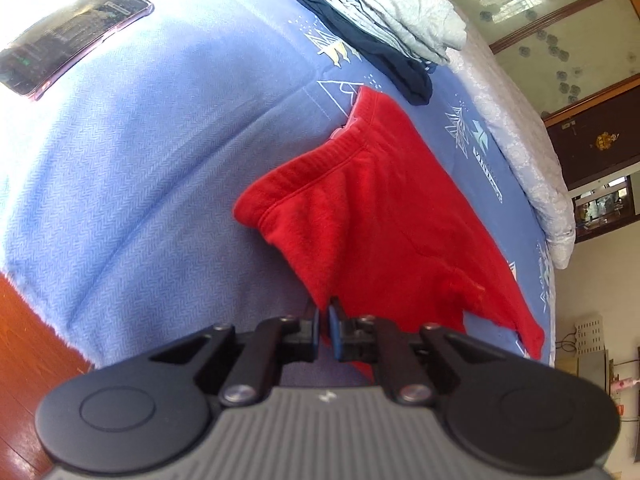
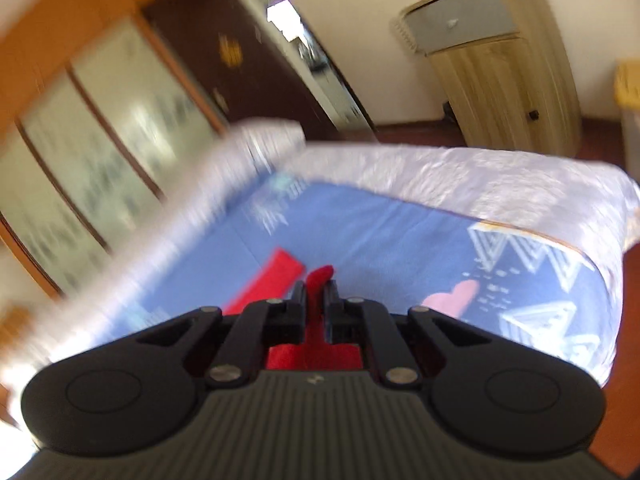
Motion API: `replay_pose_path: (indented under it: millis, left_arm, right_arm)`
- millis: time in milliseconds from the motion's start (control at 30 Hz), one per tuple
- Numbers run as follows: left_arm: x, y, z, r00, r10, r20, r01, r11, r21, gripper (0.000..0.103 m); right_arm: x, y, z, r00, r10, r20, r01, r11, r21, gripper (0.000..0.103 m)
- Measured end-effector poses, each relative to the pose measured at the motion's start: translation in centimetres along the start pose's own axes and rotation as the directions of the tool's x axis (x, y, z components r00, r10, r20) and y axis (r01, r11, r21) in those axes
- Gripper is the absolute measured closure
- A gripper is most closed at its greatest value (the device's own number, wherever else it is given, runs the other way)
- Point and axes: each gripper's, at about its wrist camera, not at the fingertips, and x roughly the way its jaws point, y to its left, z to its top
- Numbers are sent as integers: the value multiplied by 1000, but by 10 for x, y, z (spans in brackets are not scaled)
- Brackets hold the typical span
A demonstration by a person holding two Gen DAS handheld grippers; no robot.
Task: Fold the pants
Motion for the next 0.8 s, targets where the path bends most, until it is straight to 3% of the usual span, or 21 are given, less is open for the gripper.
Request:
replay_pose_path:
  millis: [67,133,267,333,367,400,533,667,733,800]
  left_arm:
    - [0,3,-3,1000,5,-7,-5,1000,-1,97]
    - [4,6,-5,999,24,-24,-24,1000,-8,97]
    - [9,9,-5,998,43,-49,-44,999,-14,97]
    - [9,8,-5,998,45,-50,-45,999,-3,96]
    - [10,7,-5,998,42,-50,-42,999,0,96]
    - [10,7,-5,998,40,-51,-40,999,3,96]
    - [14,8,-4,997,40,-61,-40,999,1,96]
    - [17,8,-5,997,35,-65,-35,999,-4,95]
    - [17,8,-6,997,31,-66,-31,1000,-1,95]
    - [15,7,-6,998,29,-60,-29,1000,5,95]
  right_arm:
    - [-24,-45,-8,999,51,2,-50,992,117,92]
    - [-37,-87,-26,999,37,-28,-29,970,239,91]
    - [-62,-142,-62,990,-93,-105,129,896,425,87]
    - [-75,-158,-66,988,-108,-114,150,862,484,80]
    - [-82,-163,-64,988,-97,-117,144,852,504,69]
    - [-86,-162,-62,988,-92,-121,141,850,507,61]
    - [-96,-146,-55,985,-108,-136,157,890,427,56]
    - [-79,-139,-67,978,-88,-190,154,919,364,44]
    - [-61,-145,-79,970,-70,-233,158,911,380,43]
    - [-55,-156,-100,960,-51,-277,180,867,465,42]
